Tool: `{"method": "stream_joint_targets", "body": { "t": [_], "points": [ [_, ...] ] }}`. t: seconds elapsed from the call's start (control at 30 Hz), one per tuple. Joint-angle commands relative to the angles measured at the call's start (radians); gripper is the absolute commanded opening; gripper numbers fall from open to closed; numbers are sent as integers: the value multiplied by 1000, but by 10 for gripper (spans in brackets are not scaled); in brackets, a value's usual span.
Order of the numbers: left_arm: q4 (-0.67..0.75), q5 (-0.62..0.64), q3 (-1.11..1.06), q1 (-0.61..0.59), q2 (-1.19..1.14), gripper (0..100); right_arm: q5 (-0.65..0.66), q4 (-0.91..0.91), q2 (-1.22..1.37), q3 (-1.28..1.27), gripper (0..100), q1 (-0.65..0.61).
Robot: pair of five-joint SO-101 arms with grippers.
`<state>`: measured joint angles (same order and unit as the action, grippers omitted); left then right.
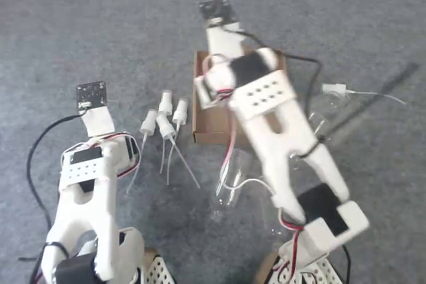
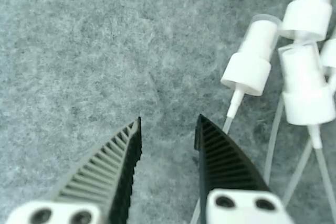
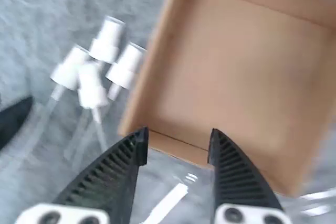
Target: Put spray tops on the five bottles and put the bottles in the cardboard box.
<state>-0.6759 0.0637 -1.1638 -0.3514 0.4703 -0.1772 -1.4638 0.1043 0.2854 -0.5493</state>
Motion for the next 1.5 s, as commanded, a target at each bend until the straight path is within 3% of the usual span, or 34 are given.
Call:
{"method": "stream_joint_targets", "body": {
  "t": [0.0,0.2,0.33,0.47,0.6,0.9,1.47],
  "points": [
    [21,-3,5,5,43,152,321,-131,-157,66,152,194],
    [21,-3,7,6,43,152,730,-229,-183,64,154,576],
    [21,-5,7,6,38,152,822,-180,-131,64,155,783],
    [23,-5,7,6,37,152,875,-56,-35,64,155,881],
    [23,-5,5,6,35,152,901,50,64,66,155,886],
    [23,-5,4,6,35,152,1039,136,140,66,155,750],
    [23,-5,4,8,35,152,1042,429,460,66,155,769]
  ]
}}
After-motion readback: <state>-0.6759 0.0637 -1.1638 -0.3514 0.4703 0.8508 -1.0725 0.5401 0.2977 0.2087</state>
